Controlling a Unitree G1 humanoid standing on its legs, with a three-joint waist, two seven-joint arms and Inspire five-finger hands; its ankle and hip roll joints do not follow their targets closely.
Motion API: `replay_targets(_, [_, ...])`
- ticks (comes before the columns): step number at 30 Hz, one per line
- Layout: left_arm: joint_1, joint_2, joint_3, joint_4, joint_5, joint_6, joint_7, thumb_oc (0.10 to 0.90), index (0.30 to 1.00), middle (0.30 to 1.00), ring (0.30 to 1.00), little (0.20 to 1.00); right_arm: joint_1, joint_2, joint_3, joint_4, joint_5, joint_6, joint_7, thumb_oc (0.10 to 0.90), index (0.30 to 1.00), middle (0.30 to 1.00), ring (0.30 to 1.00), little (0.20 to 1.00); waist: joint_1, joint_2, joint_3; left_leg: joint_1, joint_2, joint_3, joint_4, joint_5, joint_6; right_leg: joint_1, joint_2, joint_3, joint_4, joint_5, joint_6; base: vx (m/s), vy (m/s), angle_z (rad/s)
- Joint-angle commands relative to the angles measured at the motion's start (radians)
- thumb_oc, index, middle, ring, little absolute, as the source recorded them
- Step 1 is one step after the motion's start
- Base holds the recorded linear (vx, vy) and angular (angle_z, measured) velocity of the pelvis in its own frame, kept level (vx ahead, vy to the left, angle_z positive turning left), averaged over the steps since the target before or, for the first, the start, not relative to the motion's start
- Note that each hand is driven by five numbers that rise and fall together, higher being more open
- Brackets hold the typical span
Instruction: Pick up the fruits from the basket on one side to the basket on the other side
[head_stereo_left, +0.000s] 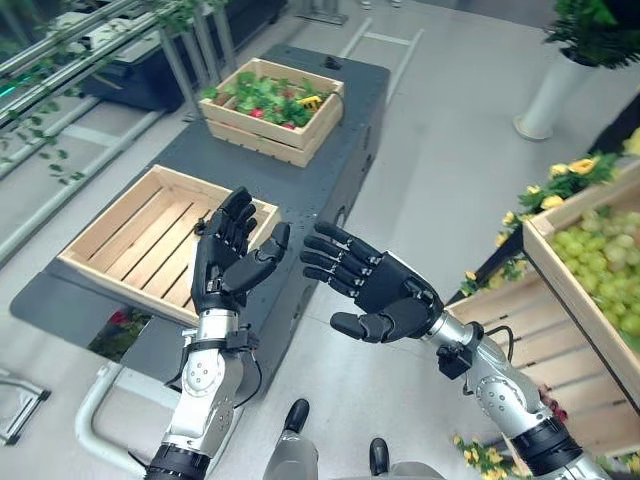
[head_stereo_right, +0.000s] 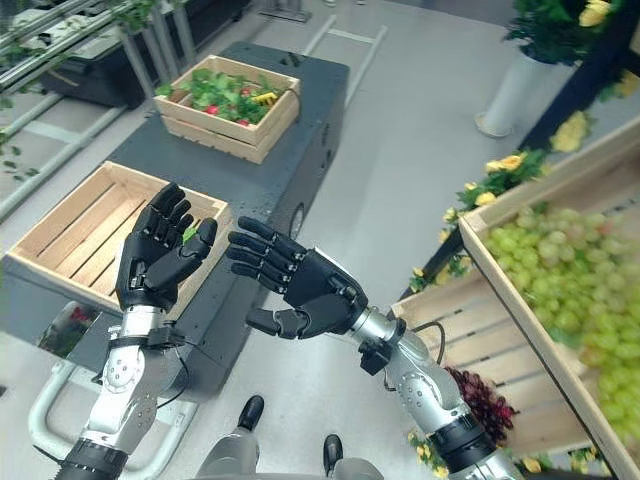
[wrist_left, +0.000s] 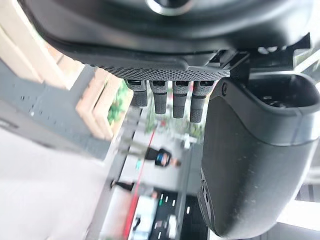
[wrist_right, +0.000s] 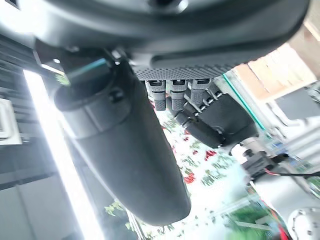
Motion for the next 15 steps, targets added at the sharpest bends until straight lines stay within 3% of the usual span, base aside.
replay_targets(1, [-0.08,0.032,0.038,-0.087,0.021,-0.118,-0.016,0.8,0.9,0.9,0.9,0.9,-0.004,0.05,-0.025,-0.13,0.066,-0.042,0.1,0.8,0.9,0.9,0.9,0.9,0.018,-0.094,-0.078,0.074,-0.111,0.099,0.084,-0.1,-0.02,-0.096,-0.088,0.008,-0.026,0.181,0.02,0.05,-0.117,1.13])
replay_targets(3, [-0.089,0.024,0.036,-0.088,0.018,-0.112,-0.022,0.8,0.9,0.9,0.9,0.9,0.009,0.044,-0.037,-0.096,0.06,-0.047,0.14,0.8,0.9,0.9,0.9,0.9,0.017,-0.091,-0.076,0.057,-0.109,0.126,0.077,-0.085,-0.031,-0.077,-0.086,-0.043,-0.027,0.156,0.011,0.06,-0.067,1.24])
replay_targets(5, [-0.089,0.018,0.027,-0.089,0.014,-0.117,-0.036,0.8,0.9,0.9,0.9,0.9,0.022,0.037,-0.052,-0.082,0.064,-0.049,0.152,0.8,0.9,0.9,0.9,0.9,0.004,-0.081,-0.08,0.075,-0.078,0.175,0.014,-0.053,-0.045,-0.066,-0.084,-0.082,-0.031,0.142,0.008,0.07,0.017,0.92])
replay_targets(7, [-0.089,0.01,0.011,-0.098,0.005,-0.113,-0.071,0.8,0.9,0.9,0.9,0.9,0.052,0.042,-0.078,-0.069,0.046,-0.062,0.159,0.8,0.9,0.9,0.9,0.9,-0.022,-0.066,-0.09,0.1,-0.012,0.297,-0.087,-0.001,-0.073,-0.045,-0.086,-0.148,-0.042,0.123,0.007,0.08,0.058,1.01])
replay_targets(8, [-0.089,0.01,0.011,-0.098,0.005,-0.113,-0.071,0.8,0.9,0.9,0.9,0.9,0.052,0.042,-0.078,-0.069,0.046,-0.062,0.159,0.8,0.9,0.9,0.9,0.9,-0.022,-0.066,-0.089,0.102,-0.012,0.297,-0.09,0.0,-0.073,-0.044,-0.086,-0.149,-0.042,0.123,0.007,0.1,0.101,1.11])
replay_targets(9, [-0.098,0.003,-0.005,-0.099,-0.018,-0.099,-0.121,0.8,0.9,0.9,0.9,0.9,0.077,0.042,-0.088,-0.074,0.035,-0.09,0.138,0.8,0.9,0.9,0.9,0.9,-0.051,-0.053,-0.097,0.109,0.048,0.453,-0.156,0.045,-0.1,-0.028,-0.096,-0.219,-0.053,0.113,0.014,0.1,0.123,1.04])
replay_targets(11, [-0.111,-0.004,-0.023,-0.097,-0.033,-0.092,-0.158,0.8,0.9,0.9,0.9,0.9,0.104,0.049,-0.09,-0.063,0.027,-0.124,0.138,0.8,0.9,0.9,0.9,0.9,-0.08,-0.04,-0.1,0.129,0.074,0.589,-0.168,0.044,-0.124,-0.003,-0.117,-0.287,-0.063,0.103,0.033,0.17,0.17,1.07])
replay_targets(13, [-0.109,-0.003,-0.041,-0.103,-0.028,-0.095,-0.159,0.8,0.9,0.9,0.9,0.9,0.125,0.054,-0.082,-0.04,0.023,-0.155,0.156,0.8,0.9,0.9,0.9,0.9,-0.076,-0.031,-0.101,0.136,0.057,0.563,-0.172,0.033,-0.116,0.003,-0.136,-0.301,-0.056,0.107,0.047,0.15,0.193,1.17])
replay_targets(15, [-0.097,0.007,-0.048,-0.12,-0.022,-0.084,-0.138,0.8,0.9,0.9,0.9,0.9,0.129,0.058,-0.073,-0.036,0.071,-0.144,0.17,0.8,0.9,0.9,0.9,0.9,-0.068,-0.028,-0.107,0.14,0.038,0.542,-0.18,0.032,-0.098,-0.007,-0.157,-0.306,-0.054,0.125,0.057,0.14,0.29,0.9])
